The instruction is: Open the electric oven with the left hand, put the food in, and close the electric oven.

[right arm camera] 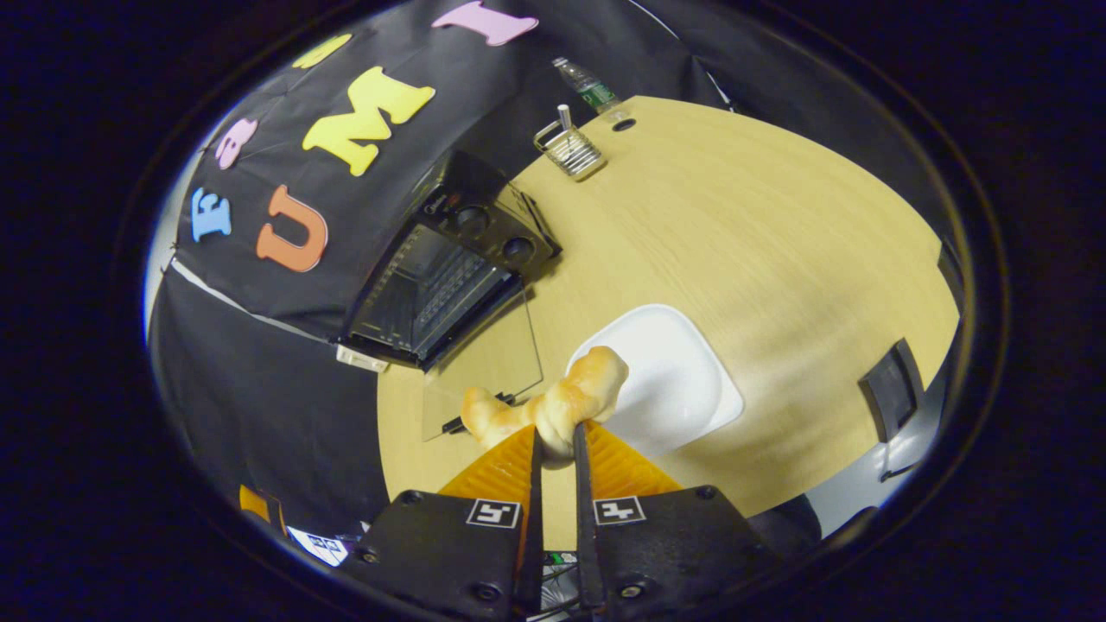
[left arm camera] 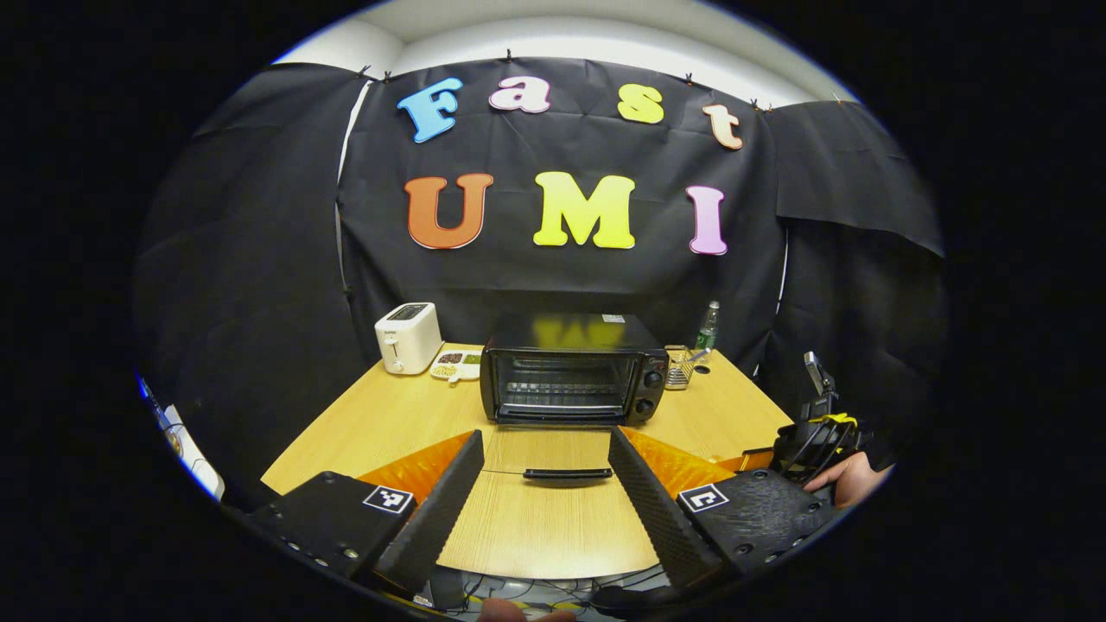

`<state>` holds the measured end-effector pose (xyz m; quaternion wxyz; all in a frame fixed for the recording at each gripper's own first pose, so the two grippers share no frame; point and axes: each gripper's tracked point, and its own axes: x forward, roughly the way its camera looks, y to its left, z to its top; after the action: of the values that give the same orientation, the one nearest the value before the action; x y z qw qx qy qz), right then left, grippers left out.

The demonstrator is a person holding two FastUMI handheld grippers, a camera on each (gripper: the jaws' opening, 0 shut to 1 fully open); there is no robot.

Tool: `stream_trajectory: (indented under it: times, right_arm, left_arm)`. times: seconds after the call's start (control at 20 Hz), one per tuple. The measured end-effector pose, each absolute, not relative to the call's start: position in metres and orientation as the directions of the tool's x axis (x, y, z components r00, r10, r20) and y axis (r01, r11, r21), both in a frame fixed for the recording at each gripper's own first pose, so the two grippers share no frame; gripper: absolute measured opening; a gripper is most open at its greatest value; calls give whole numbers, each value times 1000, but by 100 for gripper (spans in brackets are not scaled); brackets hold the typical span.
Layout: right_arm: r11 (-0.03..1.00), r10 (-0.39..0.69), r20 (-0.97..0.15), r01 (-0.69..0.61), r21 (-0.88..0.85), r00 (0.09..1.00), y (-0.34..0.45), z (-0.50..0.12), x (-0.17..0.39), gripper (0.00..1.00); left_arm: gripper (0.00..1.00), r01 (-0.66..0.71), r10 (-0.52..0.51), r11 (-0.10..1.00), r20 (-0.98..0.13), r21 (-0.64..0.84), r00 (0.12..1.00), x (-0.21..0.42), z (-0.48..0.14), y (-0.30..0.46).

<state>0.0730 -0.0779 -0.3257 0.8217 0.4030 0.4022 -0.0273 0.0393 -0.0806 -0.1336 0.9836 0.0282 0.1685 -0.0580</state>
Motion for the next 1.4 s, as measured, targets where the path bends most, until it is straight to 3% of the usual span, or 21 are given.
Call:
stream_trajectory:
  times: [0.5, 0.55, 0.65, 1.05, 1.3, 1.4]
  right_arm:
    - [544, 366, -563, 320, 775, 741, 29, -323, 189, 16]
    - [529, 361, -553, 323, 784, 751, 34, -322, 202, 19]
    - [480, 336, -530, 342, 808, 779, 37, -323, 230, 16]
    - [271, 184, -446, 390, 880, 876, 39, -329, 320, 17]
    - [276, 116, -425, 382, 882, 898, 38, -340, 359, 15]
    - [258, 85, -432, 399, 880, 898, 32, -349, 370, 17]
  left_arm:
    - [96, -78, 102, 994, -417, 75, 903, 14, -134, -1]
    - [96, -90, 115, 993, -433, 78, 894, 11, -136, 4]
    - [96, -110, 135, 991, -459, 80, 878, 8, -140, 13]
    - [96, -159, 203, 979, -497, 131, 844, 5, -141, 43]
    - [100, -161, 221, 974, -519, 159, 826, -3, -145, 63]
    - [96, -166, 233, 971, -539, 169, 810, -8, -152, 71]
